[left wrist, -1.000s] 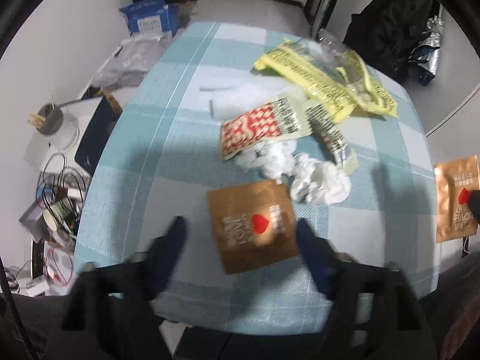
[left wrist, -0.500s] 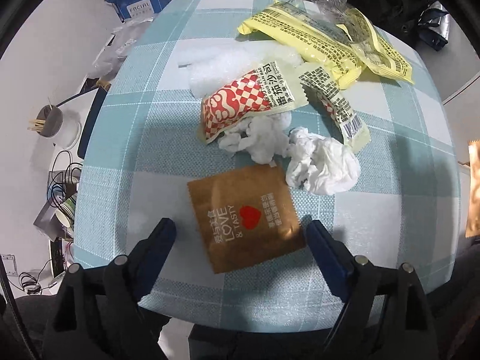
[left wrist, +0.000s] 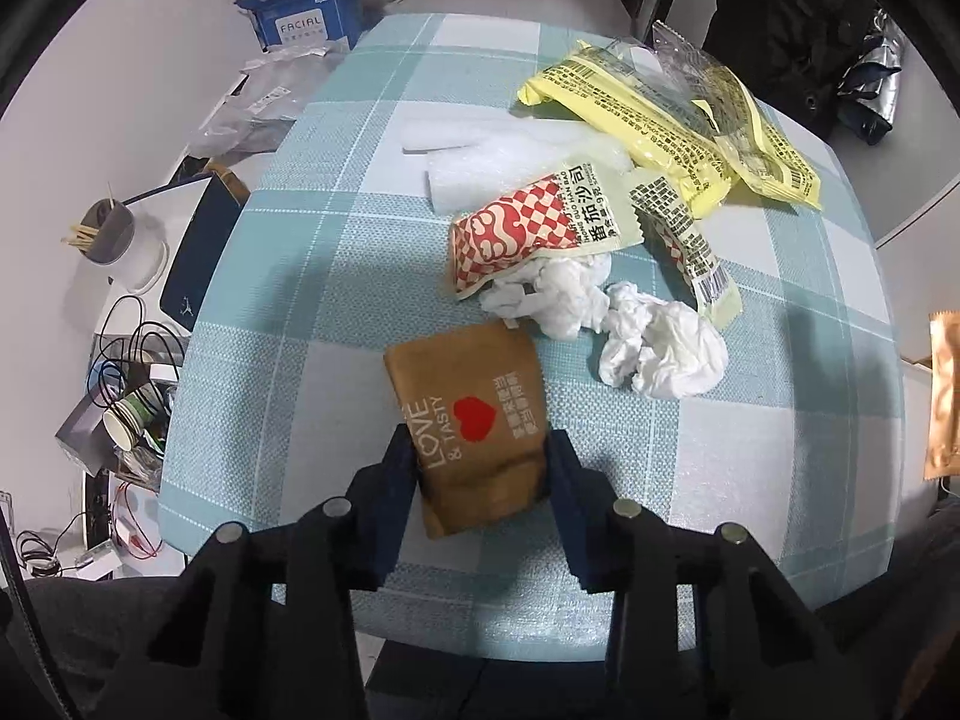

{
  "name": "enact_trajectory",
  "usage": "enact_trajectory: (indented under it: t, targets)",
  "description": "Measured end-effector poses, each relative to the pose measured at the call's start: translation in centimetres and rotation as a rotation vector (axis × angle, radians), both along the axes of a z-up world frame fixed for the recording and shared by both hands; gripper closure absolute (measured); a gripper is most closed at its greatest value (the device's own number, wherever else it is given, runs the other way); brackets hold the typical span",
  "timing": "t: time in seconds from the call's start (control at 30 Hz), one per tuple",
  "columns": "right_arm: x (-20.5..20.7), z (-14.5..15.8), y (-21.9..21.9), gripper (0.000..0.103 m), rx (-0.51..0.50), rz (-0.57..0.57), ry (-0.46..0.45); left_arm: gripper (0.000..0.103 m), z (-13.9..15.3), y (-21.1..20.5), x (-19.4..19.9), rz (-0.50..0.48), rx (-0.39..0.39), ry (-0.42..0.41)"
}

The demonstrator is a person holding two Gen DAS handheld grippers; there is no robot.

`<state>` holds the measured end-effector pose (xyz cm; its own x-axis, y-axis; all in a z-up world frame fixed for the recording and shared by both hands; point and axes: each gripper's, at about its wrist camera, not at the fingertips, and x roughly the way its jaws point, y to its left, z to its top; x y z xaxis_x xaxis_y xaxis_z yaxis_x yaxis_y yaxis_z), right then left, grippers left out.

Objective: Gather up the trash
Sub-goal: 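Grasp the other brown packet with the left gripper while the right gripper holds its packet, then carry both held packets over the white round bin on the floor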

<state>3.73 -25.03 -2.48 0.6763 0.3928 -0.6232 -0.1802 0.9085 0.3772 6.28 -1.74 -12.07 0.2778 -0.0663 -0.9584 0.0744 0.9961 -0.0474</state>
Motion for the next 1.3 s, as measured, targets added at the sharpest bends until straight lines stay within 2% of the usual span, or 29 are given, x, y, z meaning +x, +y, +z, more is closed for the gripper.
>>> enact_trajectory:
  t: [0.13, 0.33, 0.57, 0.77, 0.87, 1.03, 1.17, 1.3]
  targets:
    - [0.0, -0.1, 0.0, 0.099, -0.005, -0.008, 0.004, 0.067, 0.1, 1.0, 0.0, 0.023, -0.046, 0.001]
    - [0.1, -0.4, 0.3, 0.099, -0.015, -0.01, 0.012, 0.067, 1.2, 1.9, -0.6, 0.028, -0.07, -0.031]
    - [-0.1, -0.2, 0.6, 0.099, 0.006, 0.003, 0.008, 0.067, 4.8, 1.7, -2.3, -0.012, -0.128, -0.135]
    - [0.0, 2.3, -0.6, 0.099, 0.023, -0.014, -0.046, 0.067, 8.8, -0.3, -2.2, -0.092, -0.19, -0.236]
    - [0.2, 4.5, -2.3, 0.099, 0.025, -0.043, -0.091, 0.067, 10.8, -2.6, -1.8, -0.16, -0.223, -0.278]
    - [0.8, 8.6, -7.3, 0.099, 0.028, -0.127, -0.156, 0.067, 13.5, -8.9, -0.6, -0.311, -0.291, -0.322]
    - [1.1, 11.2, -12.3, 0.099, 0.009, -0.213, -0.188, 0.067, 14.2, -14.1, 0.4, -0.415, -0.326, -0.33]
    - [1.2, 12.3, -17.3, 0.099, -0.033, -0.298, -0.19, 0.067, 14.0, -19.8, 1.2, -0.521, -0.347, -0.315]
